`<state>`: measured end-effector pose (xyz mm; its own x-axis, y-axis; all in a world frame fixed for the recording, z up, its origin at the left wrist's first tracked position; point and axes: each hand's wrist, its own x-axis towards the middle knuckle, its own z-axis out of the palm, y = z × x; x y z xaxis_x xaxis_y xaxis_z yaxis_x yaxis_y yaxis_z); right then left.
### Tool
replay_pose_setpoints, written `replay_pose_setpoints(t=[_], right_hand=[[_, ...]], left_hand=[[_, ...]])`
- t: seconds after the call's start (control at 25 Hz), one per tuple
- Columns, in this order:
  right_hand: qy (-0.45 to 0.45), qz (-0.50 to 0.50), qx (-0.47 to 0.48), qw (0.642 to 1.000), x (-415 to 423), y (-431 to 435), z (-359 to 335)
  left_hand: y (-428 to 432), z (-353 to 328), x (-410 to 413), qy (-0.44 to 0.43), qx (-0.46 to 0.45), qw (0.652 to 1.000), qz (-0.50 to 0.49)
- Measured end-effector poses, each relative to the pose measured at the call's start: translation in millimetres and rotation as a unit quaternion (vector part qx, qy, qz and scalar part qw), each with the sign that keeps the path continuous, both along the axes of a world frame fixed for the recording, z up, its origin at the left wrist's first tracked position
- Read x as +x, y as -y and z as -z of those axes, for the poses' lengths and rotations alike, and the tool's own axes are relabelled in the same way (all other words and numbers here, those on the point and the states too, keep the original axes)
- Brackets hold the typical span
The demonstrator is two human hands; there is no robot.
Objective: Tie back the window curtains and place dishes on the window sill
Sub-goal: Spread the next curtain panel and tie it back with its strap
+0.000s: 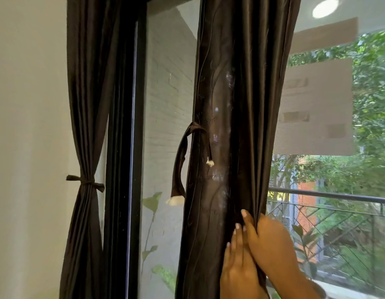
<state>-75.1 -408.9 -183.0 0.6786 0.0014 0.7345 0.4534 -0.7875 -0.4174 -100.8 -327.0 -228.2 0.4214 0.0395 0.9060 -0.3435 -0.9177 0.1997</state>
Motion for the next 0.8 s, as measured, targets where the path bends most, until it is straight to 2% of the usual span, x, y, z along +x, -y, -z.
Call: replay_pose_setpoints(t=[0.08,0.12,0.2,0.28,0.44,0.64,0.8], right_hand=[[-0.03,-0.016,0.016,0.999,2.4,-0.1,5.0],[-0.036,-0.007,0.021,0.999,3.0,0.3,5.5],[-0.028,0.042,0.019,0.999,1.7,-0.7,1.5],[-0.027,0.071,0.004,0.997,-1.6,-3.8,-2.6],[-0.04,0.086,-0.027,0.995,2.8,-6.9,-3.6],[-0.015,0.084,-0.037,0.996,15.4,-12.8,-3.3],[-0.013,0.074,-0.021,0.997,22.0,-18.3,-1.1]], left_hand=[[-4.4,4.3,5.9,0.093,-0.011,0.996,0.006],[-10.2,5.4,7.9,0.131,-0.066,0.989,0.019],[-28.7,-0.2,15.1,0.153,-0.193,0.969,0.036],[-50.3,-13.1,25.4,0.124,-0.261,0.957,0.017],[-65.1,-17.2,43.2,0.004,-0.258,0.966,0.021],[-51.7,1.8,47.4,0.045,-0.245,0.966,0.067],[-51.4,-4.0,59.4,0.0,-0.276,0.961,0.003]])
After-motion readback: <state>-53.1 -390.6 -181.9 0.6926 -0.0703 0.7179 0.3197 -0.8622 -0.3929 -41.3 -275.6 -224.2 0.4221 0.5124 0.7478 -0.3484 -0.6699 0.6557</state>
